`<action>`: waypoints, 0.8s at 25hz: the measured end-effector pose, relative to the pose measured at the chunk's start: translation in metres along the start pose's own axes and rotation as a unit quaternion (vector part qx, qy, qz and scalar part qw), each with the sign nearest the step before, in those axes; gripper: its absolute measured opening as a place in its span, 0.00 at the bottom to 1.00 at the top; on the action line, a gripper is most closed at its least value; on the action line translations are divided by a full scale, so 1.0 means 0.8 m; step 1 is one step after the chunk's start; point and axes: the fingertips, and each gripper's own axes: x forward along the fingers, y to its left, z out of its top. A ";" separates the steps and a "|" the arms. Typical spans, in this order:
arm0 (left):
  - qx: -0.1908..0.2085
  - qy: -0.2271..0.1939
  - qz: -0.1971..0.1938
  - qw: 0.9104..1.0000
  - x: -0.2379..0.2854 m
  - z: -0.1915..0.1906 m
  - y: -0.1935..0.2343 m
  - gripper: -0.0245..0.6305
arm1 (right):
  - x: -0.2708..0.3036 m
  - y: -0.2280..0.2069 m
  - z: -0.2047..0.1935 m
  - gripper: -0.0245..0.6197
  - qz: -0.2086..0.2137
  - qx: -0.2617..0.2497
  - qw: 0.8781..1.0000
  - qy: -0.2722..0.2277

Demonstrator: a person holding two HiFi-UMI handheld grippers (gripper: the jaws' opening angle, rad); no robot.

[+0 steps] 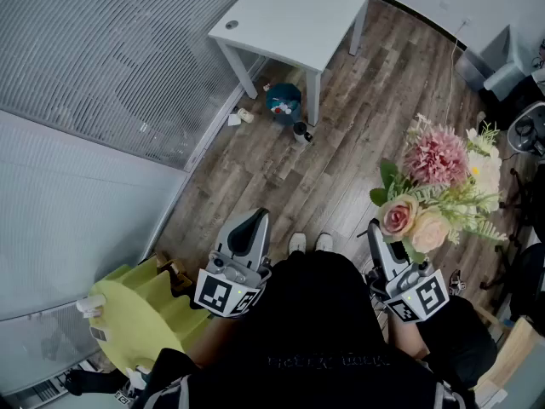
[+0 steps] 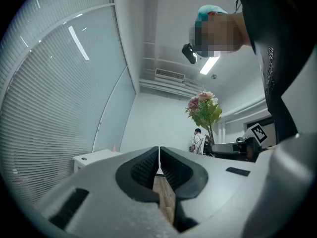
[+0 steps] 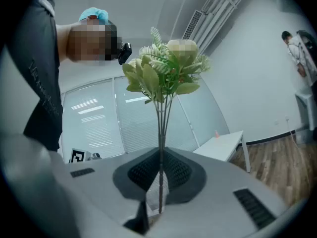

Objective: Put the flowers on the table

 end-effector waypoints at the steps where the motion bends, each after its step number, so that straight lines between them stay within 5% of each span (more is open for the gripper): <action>1: 0.000 -0.001 0.003 1.000 0.001 0.004 -0.003 0.07 | -0.002 0.003 0.001 0.10 0.006 0.001 1.000 0.000; 20: 0.018 0.012 0.026 0.999 -0.005 -0.006 -0.067 0.07 | -0.057 -0.027 -0.002 0.10 0.046 0.007 0.999 0.005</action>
